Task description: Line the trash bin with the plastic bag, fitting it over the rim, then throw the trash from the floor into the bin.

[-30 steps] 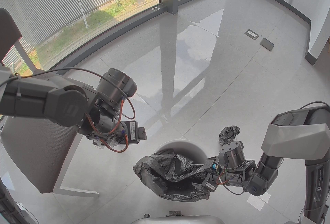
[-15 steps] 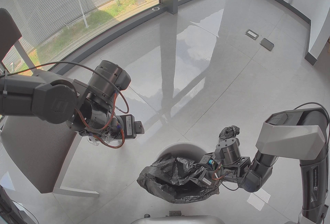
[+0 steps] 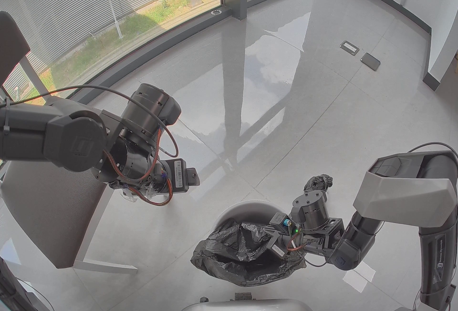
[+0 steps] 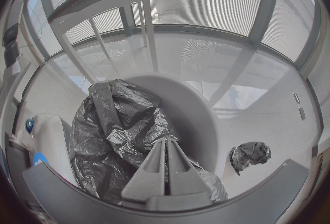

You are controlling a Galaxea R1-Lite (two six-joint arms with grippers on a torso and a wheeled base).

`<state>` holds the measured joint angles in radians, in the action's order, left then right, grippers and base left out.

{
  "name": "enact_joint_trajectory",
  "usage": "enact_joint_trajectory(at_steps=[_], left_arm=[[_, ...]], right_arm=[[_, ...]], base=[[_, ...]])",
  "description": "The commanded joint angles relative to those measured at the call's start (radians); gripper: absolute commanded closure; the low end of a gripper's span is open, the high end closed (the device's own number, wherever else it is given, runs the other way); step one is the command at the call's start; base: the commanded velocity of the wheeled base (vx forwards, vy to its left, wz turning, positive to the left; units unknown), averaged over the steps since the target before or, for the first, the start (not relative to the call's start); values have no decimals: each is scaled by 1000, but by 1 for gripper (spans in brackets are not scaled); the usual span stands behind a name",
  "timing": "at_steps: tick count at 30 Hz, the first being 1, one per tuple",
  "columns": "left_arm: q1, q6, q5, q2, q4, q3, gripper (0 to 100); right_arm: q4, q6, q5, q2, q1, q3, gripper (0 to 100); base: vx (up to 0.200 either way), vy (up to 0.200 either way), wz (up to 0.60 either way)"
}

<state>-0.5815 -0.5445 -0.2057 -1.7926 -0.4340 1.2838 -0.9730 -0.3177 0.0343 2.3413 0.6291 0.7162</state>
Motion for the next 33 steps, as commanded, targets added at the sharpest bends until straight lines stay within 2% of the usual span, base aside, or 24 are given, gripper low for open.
enact_joint_trajectory(at_steps=[1, 3, 7, 9, 10, 11, 12, 13, 14, 17, 19, 20, 21, 28, 33], left_arm=[[0, -2, 0, 1, 0, -1, 0], [0, -5, 0, 2, 0, -8, 0], [8, -5, 0, 12, 0, -14, 0], [11, -5, 0, 16, 3, -23, 0], [11, -5, 0, 19, 3, -29, 0], [11, -5, 0, 25, 3, -35, 0], [11, -5, 0, 25, 3, -35, 0], [11, -5, 0, 33, 6, -46, 0], [11, -5, 0, 33, 9, -51, 0], [11, -5, 0, 33, 11, -51, 0], [11, -5, 0, 33, 11, -51, 0], [9, -3, 0, 33, 11, -49, 0], [9, -3, 0, 33, 11, -49, 0], [9, -3, 0, 33, 14, -51, 0], [9, -5, 0, 33, 14, -49, 0]], right_arm=[[69, 111, 76, -83, 7, -12, 100], [128, 224, 102, -135, 24, -30, 100], [203, 279, 105, -192, 53, -63, 100], [300, 339, 111, -227, 87, -78, 100], [312, 393, 121, -229, 101, -72, 0], [324, 454, 133, -229, 118, -60, 0], [324, 465, 134, -229, 119, -58, 0], [366, 535, 138, -224, 136, -24, 0], [412, 563, 139, -223, 138, -1, 0], [548, 638, 138, -220, 142, 63, 0], [548, 638, 138, -220, 142, 63, 0], [646, 747, 138, -212, 159, 129, 0], [688, 773, 138, -203, 161, 151, 0], [740, 870, 131, -126, 170, 266, 0], [740, 851, 134, -80, 162, 284, 0]], base=[[0, 0, 0], [0, 0, 0], [0, 0, 0], [0, 0, 0], [0, 0, 0], [0, 0, 0], [0, 0, 0], [0, 0, 0], [0, 0, 0], [0, 0, 0], [0, 0, 0], [0, 0, 0], [0, 0, 0], [0, 0, 0], [0, 0, 0]])
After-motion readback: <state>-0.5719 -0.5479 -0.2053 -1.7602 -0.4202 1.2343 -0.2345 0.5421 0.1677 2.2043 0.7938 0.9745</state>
